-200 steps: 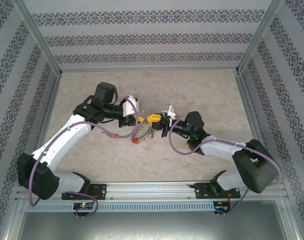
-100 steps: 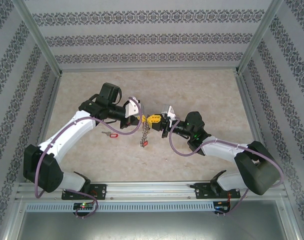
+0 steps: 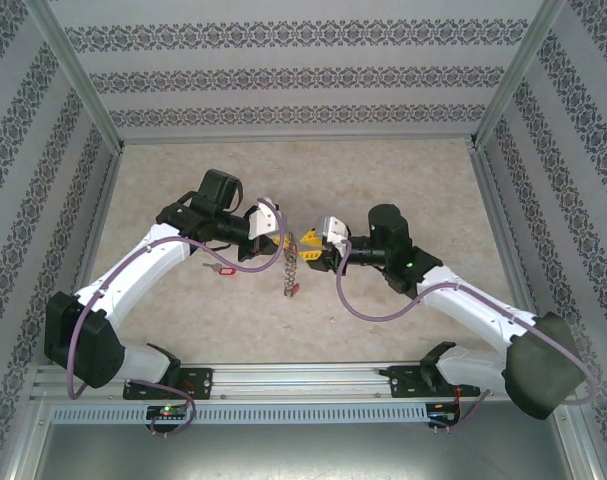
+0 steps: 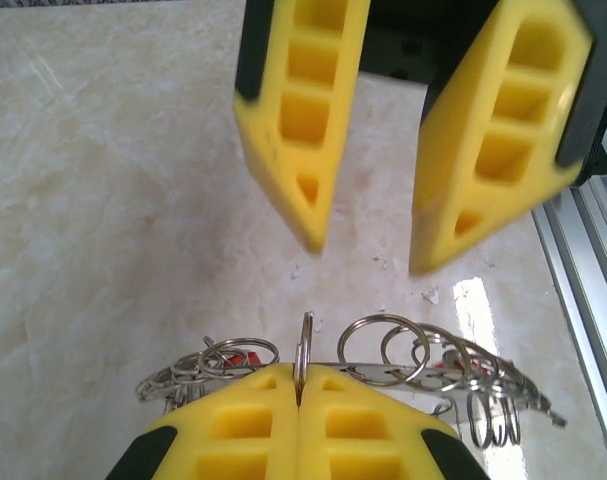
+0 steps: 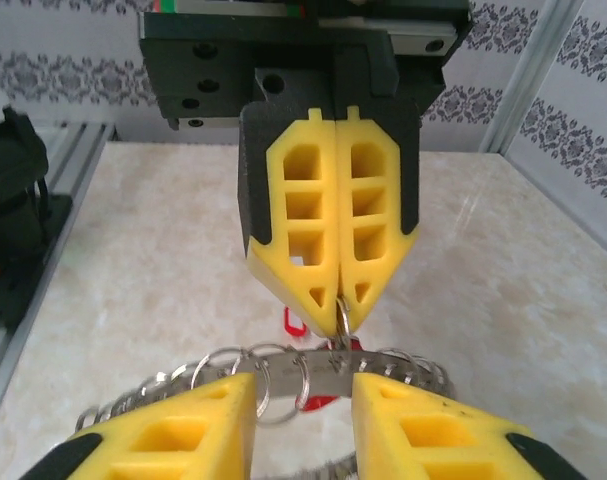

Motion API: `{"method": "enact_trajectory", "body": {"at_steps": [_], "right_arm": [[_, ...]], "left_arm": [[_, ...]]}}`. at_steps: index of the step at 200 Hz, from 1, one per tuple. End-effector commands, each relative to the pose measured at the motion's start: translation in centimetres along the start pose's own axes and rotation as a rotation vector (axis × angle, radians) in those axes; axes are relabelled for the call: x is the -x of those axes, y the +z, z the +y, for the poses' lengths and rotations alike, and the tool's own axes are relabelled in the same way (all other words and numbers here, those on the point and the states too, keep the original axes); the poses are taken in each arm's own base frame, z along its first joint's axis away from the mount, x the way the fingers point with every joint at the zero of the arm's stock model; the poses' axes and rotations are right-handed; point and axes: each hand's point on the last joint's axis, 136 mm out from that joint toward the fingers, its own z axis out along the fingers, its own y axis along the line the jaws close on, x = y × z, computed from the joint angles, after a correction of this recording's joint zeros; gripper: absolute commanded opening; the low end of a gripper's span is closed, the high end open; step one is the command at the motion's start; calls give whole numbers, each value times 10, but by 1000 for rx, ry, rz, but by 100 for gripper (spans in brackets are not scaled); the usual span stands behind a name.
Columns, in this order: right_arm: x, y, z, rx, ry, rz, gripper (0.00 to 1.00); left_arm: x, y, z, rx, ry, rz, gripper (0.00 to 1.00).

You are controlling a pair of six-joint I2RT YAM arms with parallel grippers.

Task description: Put the keys on the keyring

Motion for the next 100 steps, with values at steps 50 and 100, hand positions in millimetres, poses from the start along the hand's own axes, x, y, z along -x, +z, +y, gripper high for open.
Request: {"method": "enact_trajectory", "body": {"at_steps": [50,100], "right_arm": [[-19,-6,-1,75,197,243,32],[-18,4,2,157,211,289,34]], "left_arm": [[16,3,-9,-40,40,-21,0],[22,7,-12,-79,33,-53,0]]}}
